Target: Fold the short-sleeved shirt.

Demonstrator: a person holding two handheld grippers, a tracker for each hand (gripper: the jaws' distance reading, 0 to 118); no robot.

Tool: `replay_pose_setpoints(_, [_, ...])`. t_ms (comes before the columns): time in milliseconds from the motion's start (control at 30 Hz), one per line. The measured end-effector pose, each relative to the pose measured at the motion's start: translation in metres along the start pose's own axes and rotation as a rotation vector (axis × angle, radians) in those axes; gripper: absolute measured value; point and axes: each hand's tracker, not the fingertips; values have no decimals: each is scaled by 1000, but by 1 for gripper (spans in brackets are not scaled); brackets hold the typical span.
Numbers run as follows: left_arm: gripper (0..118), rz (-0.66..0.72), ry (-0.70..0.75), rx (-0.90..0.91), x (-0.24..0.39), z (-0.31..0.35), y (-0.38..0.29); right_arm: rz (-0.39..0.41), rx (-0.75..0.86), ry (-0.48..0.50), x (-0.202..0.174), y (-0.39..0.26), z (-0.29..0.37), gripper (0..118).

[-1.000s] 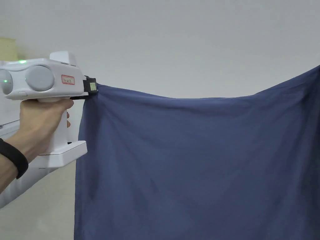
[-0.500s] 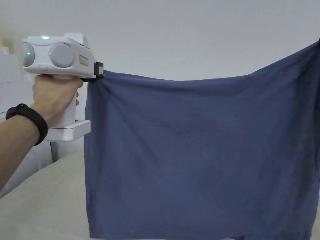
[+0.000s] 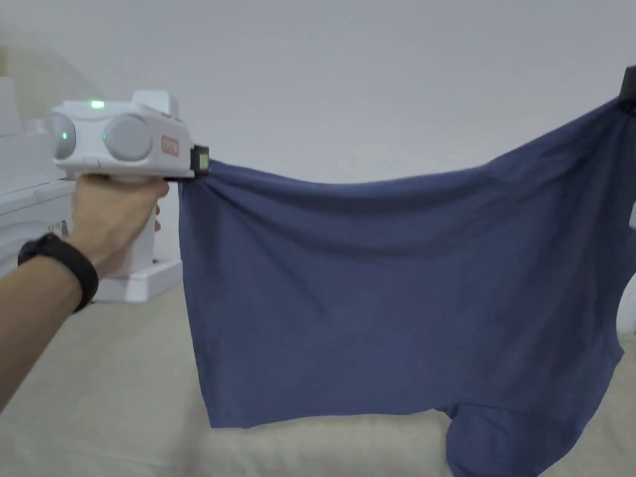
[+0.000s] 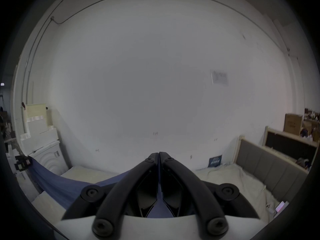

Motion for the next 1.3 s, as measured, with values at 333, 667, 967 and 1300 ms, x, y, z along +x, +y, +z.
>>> replay_pose_setpoints(333, [5,171,-150,-262,-11,77,-235,-182,-194,103,53,-257,86,0])
replay_pose_setpoints(667, [5,167,-189,-351,-39,262,-392,-324,-364,33,124,-439,307,0])
replay_pose_setpoints(967, [5,180,-190,-483,-40,354,-437,-375,-475,-37,129,-511,424,0])
replay_pose_setpoints(1300, [5,155,-157,-500,-43,353,-446,-346,-480,-35,128,-507,414,0])
